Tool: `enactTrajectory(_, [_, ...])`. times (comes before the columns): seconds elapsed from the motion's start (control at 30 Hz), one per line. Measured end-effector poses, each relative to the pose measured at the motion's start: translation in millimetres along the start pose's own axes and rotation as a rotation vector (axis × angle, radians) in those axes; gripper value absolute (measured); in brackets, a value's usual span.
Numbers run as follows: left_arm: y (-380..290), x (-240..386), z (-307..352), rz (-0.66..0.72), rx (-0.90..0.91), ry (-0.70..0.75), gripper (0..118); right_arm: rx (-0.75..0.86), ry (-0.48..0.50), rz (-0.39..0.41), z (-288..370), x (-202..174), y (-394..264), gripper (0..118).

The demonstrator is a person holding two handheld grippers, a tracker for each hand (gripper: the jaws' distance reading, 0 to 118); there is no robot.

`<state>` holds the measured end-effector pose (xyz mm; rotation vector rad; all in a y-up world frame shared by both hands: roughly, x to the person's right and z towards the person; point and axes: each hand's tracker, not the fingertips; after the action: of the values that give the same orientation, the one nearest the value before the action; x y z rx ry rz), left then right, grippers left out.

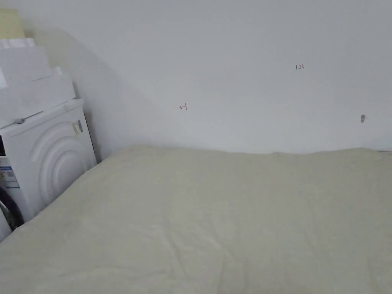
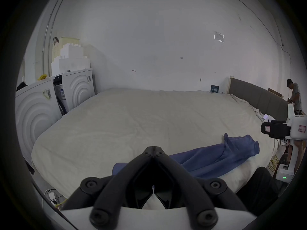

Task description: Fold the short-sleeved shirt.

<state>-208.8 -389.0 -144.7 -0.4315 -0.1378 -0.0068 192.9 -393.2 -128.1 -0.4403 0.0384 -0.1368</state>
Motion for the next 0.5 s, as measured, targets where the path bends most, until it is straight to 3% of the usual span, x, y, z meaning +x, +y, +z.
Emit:
enactTrajectory(0.27, [-10, -23, -7, 0.032, -0.022, 0.023, 0, 0.013, 0.018, 0.0, 2, -2, 0, 0])
enactTrajectory(0.43, [-32, -92, -42, 0.398, -0.039, -0.12, 0, 0.004, 0.027, 0.023, 8, -1, 0, 0])
enactTrajectory(0.5, [-43, -119, -57, 0.547, -0.023, -0.167, 19, 0.0, 0.028, 0.007, 8, 2, -1, 0])
